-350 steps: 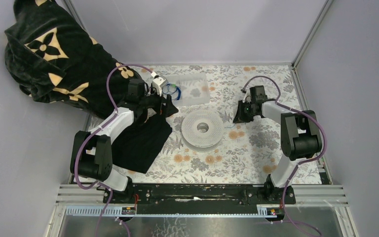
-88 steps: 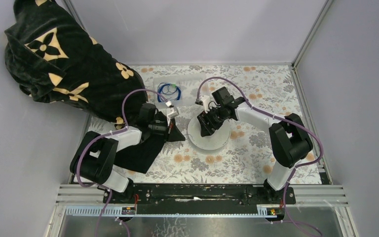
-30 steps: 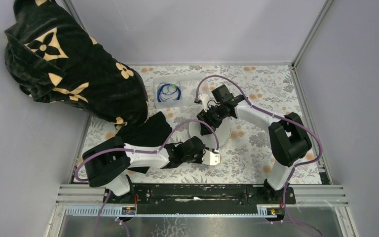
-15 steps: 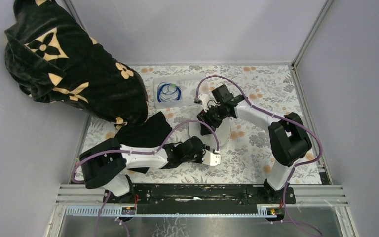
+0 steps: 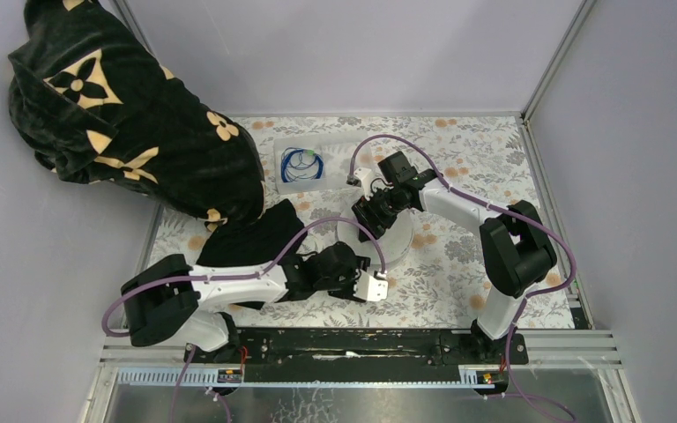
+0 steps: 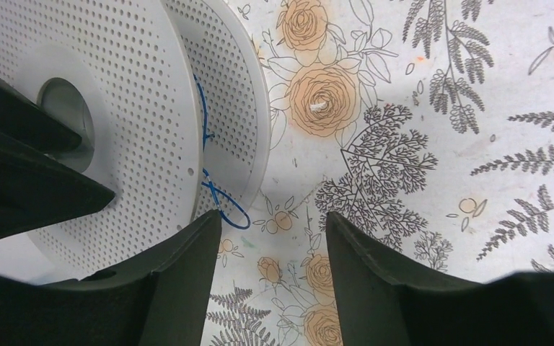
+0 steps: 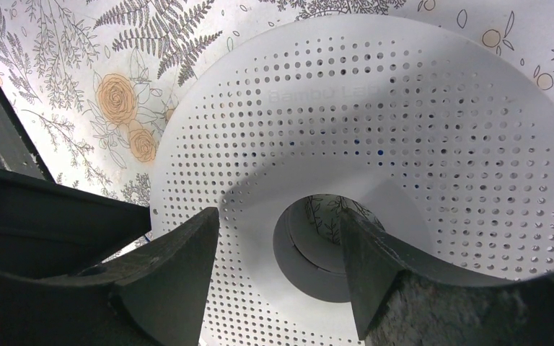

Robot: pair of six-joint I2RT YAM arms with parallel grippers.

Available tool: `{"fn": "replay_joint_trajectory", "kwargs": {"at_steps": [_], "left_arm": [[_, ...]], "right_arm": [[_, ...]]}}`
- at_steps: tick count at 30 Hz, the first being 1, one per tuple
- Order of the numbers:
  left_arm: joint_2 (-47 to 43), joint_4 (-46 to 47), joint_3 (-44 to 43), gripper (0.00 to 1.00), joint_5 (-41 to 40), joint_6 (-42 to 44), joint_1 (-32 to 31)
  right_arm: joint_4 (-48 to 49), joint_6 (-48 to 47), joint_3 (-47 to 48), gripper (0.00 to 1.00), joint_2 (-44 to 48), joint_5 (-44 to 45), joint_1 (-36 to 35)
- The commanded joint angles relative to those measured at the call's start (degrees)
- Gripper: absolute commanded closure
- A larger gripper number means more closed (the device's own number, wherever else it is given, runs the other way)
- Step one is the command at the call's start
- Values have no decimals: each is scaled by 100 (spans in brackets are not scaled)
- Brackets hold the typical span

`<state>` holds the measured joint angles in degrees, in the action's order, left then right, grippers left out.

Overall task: Wrap the cables
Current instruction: Wrap the cable around the cable reel.

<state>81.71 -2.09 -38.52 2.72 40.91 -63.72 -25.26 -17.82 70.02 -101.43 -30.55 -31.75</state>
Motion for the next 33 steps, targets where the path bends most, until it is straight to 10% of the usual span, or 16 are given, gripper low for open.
{"fn": "replay_joint_trajectory", "kwargs": {"at_steps": [1, 17, 33], "left_arm": [[-343, -283, -9, 37, 265, 95, 7], [-1175, -1164, -107, 24, 1402, 122, 1087], [-1068, -1, 43, 0, 2328, 573, 1690]], "right_arm": [[-102, -115, 131, 32, -69, -40, 37], [-229, -123, 311, 31, 74, -293, 46], [-612, -142, 360, 30, 958, -779, 812]]}}
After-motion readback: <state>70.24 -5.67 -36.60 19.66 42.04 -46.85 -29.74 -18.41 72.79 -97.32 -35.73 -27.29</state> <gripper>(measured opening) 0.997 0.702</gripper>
